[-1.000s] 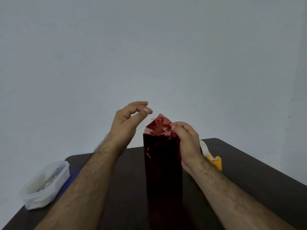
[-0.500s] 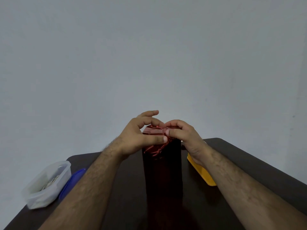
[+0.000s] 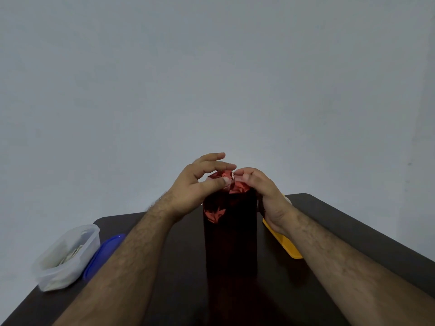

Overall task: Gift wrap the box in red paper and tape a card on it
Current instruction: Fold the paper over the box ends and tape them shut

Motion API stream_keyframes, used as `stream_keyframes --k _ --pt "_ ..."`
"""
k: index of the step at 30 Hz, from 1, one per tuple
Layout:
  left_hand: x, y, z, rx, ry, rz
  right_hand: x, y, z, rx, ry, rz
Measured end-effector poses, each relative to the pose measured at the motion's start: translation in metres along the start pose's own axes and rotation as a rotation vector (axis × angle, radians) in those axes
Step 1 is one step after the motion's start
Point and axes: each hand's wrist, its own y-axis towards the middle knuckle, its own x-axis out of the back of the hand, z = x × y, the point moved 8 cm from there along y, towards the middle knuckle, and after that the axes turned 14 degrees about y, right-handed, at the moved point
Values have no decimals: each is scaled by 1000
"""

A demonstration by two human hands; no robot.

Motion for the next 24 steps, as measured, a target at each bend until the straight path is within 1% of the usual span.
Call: stream_keyframes --k 2,5,8,11,14,17,19,21,24 --pt "-1 1 -2 -9 -21 28 -4 2 5 -13 -7 -8" --pt "3 1 -4 -17 -41 3 -8 2 12 -10 -60 -41" --pt "6 0 -4 -48 36 -29 -8 3 16 12 -63 -78" --pt "7 -1 -3 -105 110 -37 -3 3 23 94 -42 -144" --pt "5 -1 2 -111 40 -27 -3 2 27 152 -91 -146" --pt "9 -2 4 -113 -30 -92 -3 4 32 223 -216 -166" --pt "11 -3 2 -117 -33 -125 -10 4 35 215 -290 -126" --pt "9 -2 0 -110 -43 -123 -17 4 31 145 -244 -58" --pt "6 -1 0 -87 -25 -127 -15 3 29 107 -196 -39"
